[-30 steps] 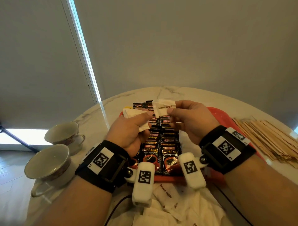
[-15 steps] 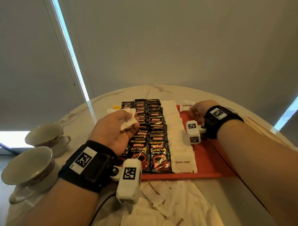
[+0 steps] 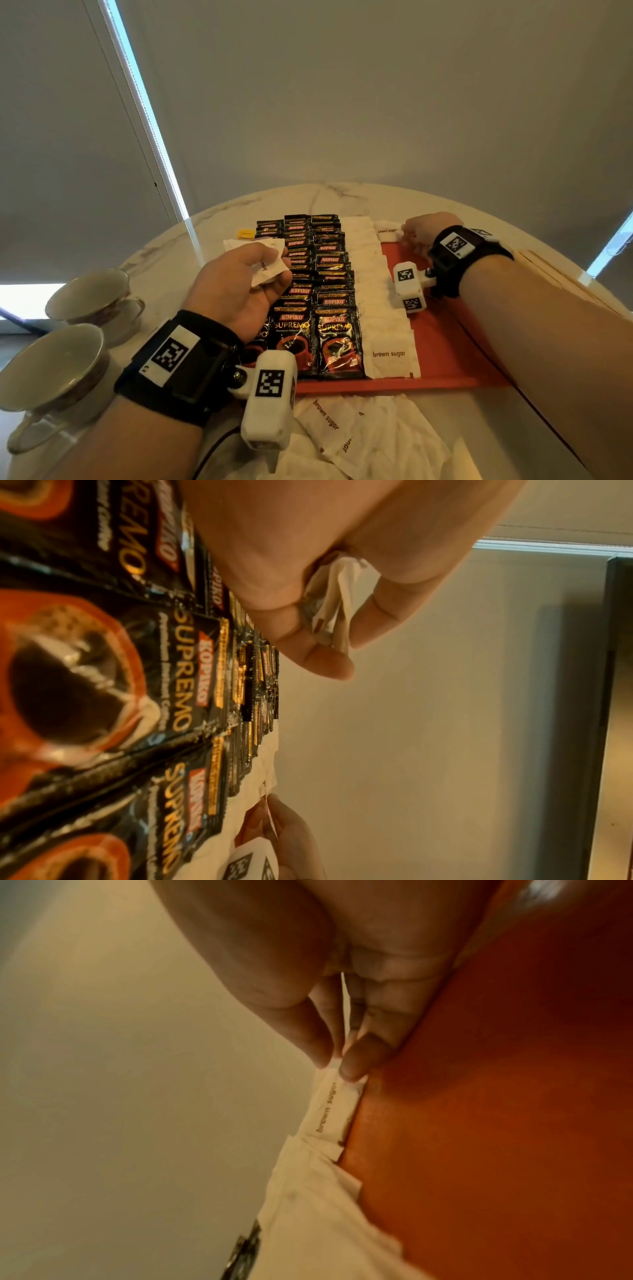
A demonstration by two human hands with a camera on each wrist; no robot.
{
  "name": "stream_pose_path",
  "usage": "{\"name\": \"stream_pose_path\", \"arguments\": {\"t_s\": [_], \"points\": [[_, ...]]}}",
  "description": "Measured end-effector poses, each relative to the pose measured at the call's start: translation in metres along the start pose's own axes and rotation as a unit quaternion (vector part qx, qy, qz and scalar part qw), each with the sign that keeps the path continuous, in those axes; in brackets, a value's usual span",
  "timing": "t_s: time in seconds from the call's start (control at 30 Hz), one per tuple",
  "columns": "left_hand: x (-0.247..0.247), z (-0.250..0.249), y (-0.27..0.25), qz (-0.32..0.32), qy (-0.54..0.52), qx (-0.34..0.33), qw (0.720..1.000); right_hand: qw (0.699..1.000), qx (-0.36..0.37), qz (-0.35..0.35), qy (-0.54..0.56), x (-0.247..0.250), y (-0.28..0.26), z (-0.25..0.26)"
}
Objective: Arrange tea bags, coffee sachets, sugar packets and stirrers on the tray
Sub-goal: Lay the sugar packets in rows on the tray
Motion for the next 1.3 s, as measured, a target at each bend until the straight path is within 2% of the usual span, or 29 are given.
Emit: {"name": "stream_pose_path", "arguments": {"t_s": [0.07,0.13,0.2,0.43,0.63,0.77,0.9,0.97,1.07,1.2,1.3], "points": [[0.001,0.001,0.004,0.018,-0.019,-0.007,1.000,1.000,0.003,-0.009,-0.022,-0.003,0.002,0.000],[0.002,0.000,0.005,0.024,-0.019,-0.010,0.999,0.998,-0.006,0.040,-0.042,-0.017,0.006,0.000],[0.000,-0.001,0.003,0.030,-0.013,-0.010,0.999,0.997,-0.029,0.070,0.016,-0.025,0.010,-0.006],[-0.003,0.001,0.002,0.066,-0.024,-0.010,0.997,0.992,-0.051,0.119,0.003,-0.033,0.000,0.001],[-0.014,0.006,0.000,0.107,-0.016,-0.014,0.994,0.989,0.007,0.082,0.125,-0.025,-0.019,0.000],[-0.014,0.008,0.000,0.096,0.008,-0.022,0.995,0.973,0.094,0.118,0.173,-0.033,-0.061,0.016],[-0.015,0.005,-0.004,0.092,0.046,-0.029,0.994,0.942,0.158,0.266,0.132,-0.073,-0.112,0.029],[-0.015,0.003,-0.006,0.101,0.079,-0.034,0.991,0.928,0.172,0.313,0.108,-0.090,-0.128,0.030],[-0.014,0.002,-0.007,0.107,0.108,-0.043,0.987,0.926,0.187,0.309,0.113,-0.101,-0.138,0.028],[-0.012,-0.001,-0.004,0.086,0.074,-0.058,0.992,0.906,0.166,0.332,0.203,-0.110,-0.140,0.025],[-0.014,-0.001,-0.004,0.111,0.062,-0.064,0.990,0.884,0.150,0.339,0.283,-0.114,-0.141,0.021]]}}
Point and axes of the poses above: each hand's wrist, its own y-axis towards the middle knuckle, its own x-axis out of the back of the hand, z = x × y, the point moved 6 cm from there along y, towards the middle knuckle, and after that the axes turned 12 degrees about z, right-handed, at the moved point
